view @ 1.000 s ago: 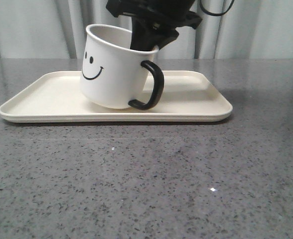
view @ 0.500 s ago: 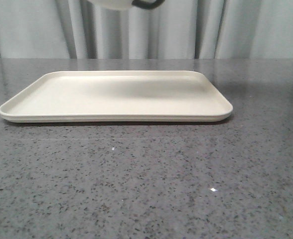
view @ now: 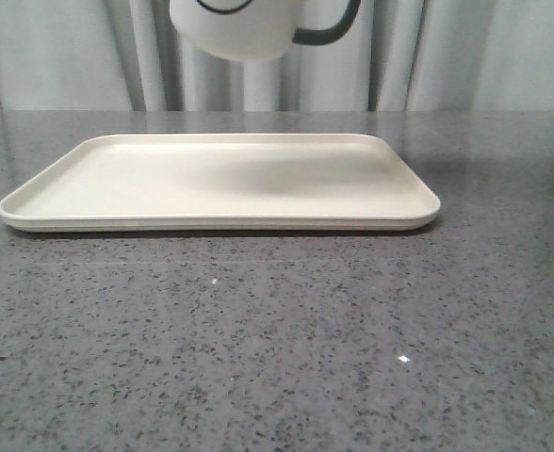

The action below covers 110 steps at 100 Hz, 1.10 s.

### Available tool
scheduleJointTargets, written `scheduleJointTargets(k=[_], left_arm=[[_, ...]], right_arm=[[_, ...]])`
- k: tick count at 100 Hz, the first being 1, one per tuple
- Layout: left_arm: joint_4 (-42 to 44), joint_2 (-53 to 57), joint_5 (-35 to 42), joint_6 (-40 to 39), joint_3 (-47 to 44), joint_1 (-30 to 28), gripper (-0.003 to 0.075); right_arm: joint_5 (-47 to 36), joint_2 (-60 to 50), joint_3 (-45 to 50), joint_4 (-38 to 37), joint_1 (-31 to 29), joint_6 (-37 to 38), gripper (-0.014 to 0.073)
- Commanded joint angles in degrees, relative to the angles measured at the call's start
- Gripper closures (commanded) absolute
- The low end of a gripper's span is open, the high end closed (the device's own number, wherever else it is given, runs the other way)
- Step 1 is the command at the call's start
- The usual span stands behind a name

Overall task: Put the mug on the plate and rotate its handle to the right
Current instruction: 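Lift the mug with the right gripper and turn it, handle swinging away, then lower the turned mug back onto the tray with the right gripper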

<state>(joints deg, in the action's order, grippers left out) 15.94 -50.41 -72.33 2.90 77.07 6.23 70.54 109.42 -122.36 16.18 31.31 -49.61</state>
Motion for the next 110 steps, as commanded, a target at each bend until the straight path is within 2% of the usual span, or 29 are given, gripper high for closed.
scheduleJointTargets(k=[1, 49, 74, 110], left_arm=[[0.61, 0.27, 2.98, -0.78, 1.25, -0.07, 0.074], [0.58, 0.27, 2.98, -0.78, 1.25, -0.07, 0.074], [-0.79, 0.27, 2.98, -0.78, 1.25, -0.07, 0.074], [-1.13, 0.27, 2.98, -0.78, 1.25, -0.07, 0.074]], right_arm=[[-0.83, -1.73, -1.77, 0.95, -0.16, -1.81, 0.0705], [4.18, 4.81, -1.7, 2.05, -0.11, -8.07, 0.0705], [5.62, 6.3, -1.7, 5.08, -0.11, -10.94, 0.0705], [5.95, 8.19, -1.64, 6.79, -0.11, -11.0, 0.0705]])
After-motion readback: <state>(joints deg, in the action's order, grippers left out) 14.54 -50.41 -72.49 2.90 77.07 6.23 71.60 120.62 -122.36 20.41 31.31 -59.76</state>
